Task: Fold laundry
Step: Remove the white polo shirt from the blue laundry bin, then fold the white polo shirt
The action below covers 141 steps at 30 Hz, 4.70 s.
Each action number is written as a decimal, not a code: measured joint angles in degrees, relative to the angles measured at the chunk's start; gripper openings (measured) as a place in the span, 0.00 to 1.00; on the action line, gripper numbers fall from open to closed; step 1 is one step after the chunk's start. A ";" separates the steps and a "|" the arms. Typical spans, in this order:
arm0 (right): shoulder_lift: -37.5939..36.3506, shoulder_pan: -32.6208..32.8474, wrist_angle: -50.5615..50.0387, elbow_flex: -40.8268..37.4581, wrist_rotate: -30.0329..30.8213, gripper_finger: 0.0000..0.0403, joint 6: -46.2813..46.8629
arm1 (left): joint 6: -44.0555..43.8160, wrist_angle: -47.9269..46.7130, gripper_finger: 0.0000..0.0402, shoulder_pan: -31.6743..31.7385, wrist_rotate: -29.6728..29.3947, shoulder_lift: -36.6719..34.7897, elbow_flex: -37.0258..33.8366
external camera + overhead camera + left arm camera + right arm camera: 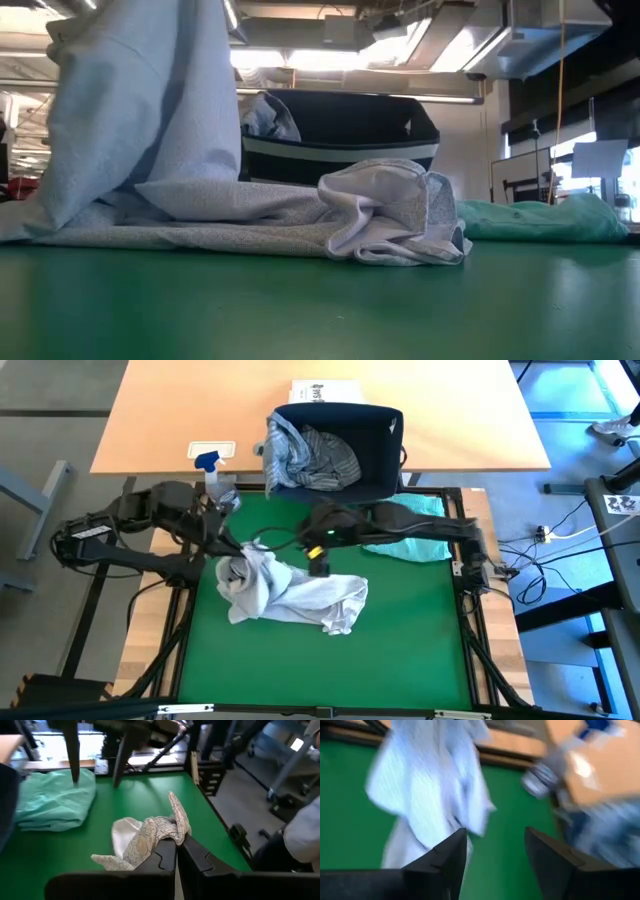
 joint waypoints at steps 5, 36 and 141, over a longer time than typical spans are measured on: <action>5.30 -1.52 11.17 0.02 1.70 0.45 -4.95 | -1.07 1.66 0.00 -3.34 4.18 0.57 -0.32; 7.77 -4.96 22.37 1.29 -23.10 0.01 -7.93 | -9.26 -1.43 0.02 -10.71 -1.77 0.79 -2.11; -10.25 -5.75 -21.99 1.16 -10.92 0.05 4.42 | -12.50 6.66 0.04 -22.65 -42.67 2.75 -0.06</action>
